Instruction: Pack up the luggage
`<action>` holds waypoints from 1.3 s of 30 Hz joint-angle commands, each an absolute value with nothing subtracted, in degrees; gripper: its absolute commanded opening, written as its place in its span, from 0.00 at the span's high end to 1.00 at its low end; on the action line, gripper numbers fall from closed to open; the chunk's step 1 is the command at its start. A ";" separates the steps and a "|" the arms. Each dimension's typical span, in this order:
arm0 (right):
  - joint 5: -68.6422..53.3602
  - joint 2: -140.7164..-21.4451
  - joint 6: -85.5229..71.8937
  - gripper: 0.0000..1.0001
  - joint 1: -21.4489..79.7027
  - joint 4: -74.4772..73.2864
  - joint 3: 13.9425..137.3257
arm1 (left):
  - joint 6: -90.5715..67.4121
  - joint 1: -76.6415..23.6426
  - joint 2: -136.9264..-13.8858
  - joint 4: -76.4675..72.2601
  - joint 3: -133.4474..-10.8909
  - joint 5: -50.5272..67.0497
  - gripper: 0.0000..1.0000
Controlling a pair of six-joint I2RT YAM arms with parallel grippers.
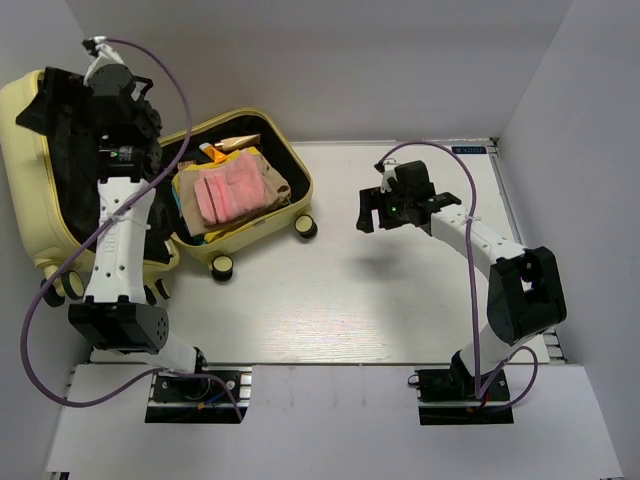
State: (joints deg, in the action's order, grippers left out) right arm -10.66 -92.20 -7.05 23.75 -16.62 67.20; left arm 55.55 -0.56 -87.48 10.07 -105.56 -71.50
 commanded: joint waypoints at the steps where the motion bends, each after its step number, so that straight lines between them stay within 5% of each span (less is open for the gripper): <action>1: -9.58 -91.23 -6.24 0.13 23.64 -16.88 68.99 | 31.68 5.78 -86.31 36.81 -110.55 -66.03 0.00; 6: -9.23 -92.19 -6.06 0.13 23.65 -18.01 69.78 | 18.90 15.01 -88.24 53.35 -114.26 -57.66 0.04; 9: -9.49 -93.25 -6.06 0.13 23.82 -18.63 70.57 | 16.54 14.51 -89.12 55.19 -113.55 -55.56 0.33; 11: -9.67 -93.69 -6.15 0.13 23.99 -18.90 71.10 | 15.30 12.41 -88.51 56.51 -113.47 -54.76 0.71; 15: -10.63 -95.18 -6.50 0.14 23.82 -19.07 71.63 | 15.54 1.45 -85.26 53.64 -111.01 -54.05 0.93; 22: -11.34 -96.07 -6.42 0.15 23.91 -19.16 71.90 | 40.42 -25.51 -90.93 26.77 -111.18 -65.95 0.99; 24: -11.16 -95.98 -6.50 0.15 23.73 -18.90 71.54 | 64.94 -30.38 -96.46 -3.80 -112.40 -68.89 0.99; 26: -10.82 -95.36 -6.94 0.15 23.82 -18.55 70.67 | 72.66 -34.26 -105.41 -15.54 -120.63 -69.78 0.99; 27: -10.55 -94.93 -6.86 0.15 23.64 -18.28 70.23 | 74.86 -35.06 -111.30 -15.30 -130.07 -69.70 0.97; 32: -7.83 -93.87 -7.03 0.15 23.64 -18.19 67.76 | 47.13 -39.10 -116.53 4.67 -132.89 -63.90 0.80; 33: -7.56 -93.69 -6.94 0.15 23.64 -18.37 67.50 | 46.50 -39.55 -117.94 0.48 -131.50 -63.46 0.64; 36: -5.63 -93.16 -7.90 0.15 23.56 -18.55 66.72 | 36.42 -41.22 -121.72 4.37 -134.11 -58.20 0.36; 37: -5.28 -92.90 -8.17 0.15 23.64 -18.37 66.19 | 33.52 -41.74 -122.16 6.57 -135.60 -54.18 0.00; 39: -4.49 -92.81 -8.35 0.15 23.47 -18.19 65.48 | 20.16 -41.92 -121.56 11.68 -135.09 -44.97 0.00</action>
State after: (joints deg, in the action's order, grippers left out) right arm -6.59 -95.37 -7.42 23.75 -19.14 66.46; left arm 43.53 -40.88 -124.03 11.38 -131.92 -62.87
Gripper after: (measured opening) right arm 0.849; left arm 0.985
